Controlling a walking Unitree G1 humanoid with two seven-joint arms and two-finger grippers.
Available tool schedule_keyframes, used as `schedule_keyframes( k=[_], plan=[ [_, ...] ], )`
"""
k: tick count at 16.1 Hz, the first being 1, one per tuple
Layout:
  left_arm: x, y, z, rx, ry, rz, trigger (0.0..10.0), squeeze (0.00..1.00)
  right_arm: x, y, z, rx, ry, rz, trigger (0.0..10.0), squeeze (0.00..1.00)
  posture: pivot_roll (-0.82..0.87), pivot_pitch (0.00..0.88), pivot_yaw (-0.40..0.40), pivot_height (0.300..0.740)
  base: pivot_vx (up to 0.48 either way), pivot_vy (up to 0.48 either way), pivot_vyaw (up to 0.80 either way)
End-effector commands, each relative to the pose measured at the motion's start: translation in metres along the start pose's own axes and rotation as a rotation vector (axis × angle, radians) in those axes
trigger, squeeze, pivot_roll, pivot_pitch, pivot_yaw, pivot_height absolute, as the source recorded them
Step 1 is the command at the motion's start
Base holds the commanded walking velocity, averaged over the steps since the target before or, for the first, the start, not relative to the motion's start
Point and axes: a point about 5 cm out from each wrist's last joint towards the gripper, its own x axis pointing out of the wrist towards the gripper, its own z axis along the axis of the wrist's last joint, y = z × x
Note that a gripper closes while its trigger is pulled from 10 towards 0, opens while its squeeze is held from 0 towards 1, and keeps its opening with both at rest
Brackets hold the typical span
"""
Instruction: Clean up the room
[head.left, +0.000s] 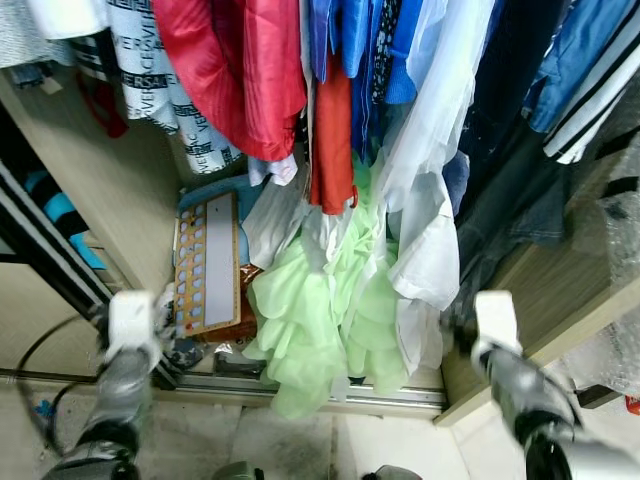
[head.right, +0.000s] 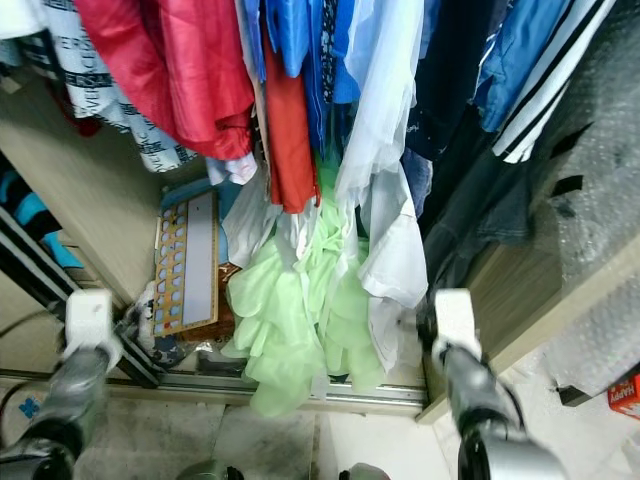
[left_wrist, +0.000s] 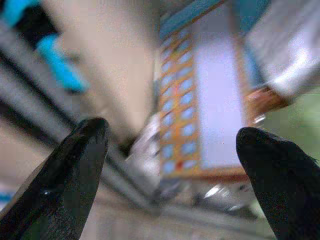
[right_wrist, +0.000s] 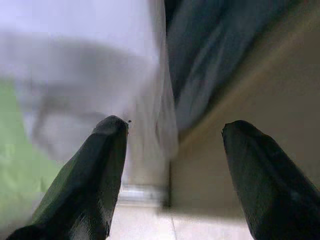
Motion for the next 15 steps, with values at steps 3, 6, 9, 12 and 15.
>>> schedule_keyframes(
  k=[3, 6, 9, 12, 15],
  plan=[
    [-0.008, -0.009, 0.027, -0.023, -0.205, -0.069, 10.0, 0.00, 0.006, 0.007, 0.025, 0.100, -0.078, 0.036, 10.0, 0.00, -0.07, 0.000, 0.004, 0.740, 0.000, 0.000, 0.00],
    [-0.043, -0.009, 0.037, 0.035, -0.372, -0.077, 10.0, 0.00, -0.006, 0.024, 0.042, 0.192, -0.194, 0.107, 10.0, 0.00, -0.07, 0.000, 0.010, 0.740, 0.000, 0.000, 0.00],
    [-0.077, -0.011, 0.040, -0.047, -0.386, -0.112, 10.0, 0.00, -0.043, 0.025, 0.043, 0.186, -0.286, 0.148, 10.0, 0.00, -0.06, 0.000, 0.006, 0.740, 0.000, 0.000, 0.00],
    [-0.106, -0.019, 0.045, -0.050, -0.408, -0.164, 10.0, 0.00, -0.076, 0.028, 0.050, 0.036, -0.466, 0.210, 10.0, 0.00, -0.05, 0.000, 0.005, 0.740, 0.000, 0.000, 0.00],
    [-0.113, -0.022, 0.056, -0.100, -0.411, -0.141, 10.0, 0.00, -0.092, 0.033, 0.068, -0.002, -0.549, 0.203, 10.0, 0.00, -0.05, 0.000, 0.003, 0.740, 0.000, 0.000, 0.00]
  ],
)
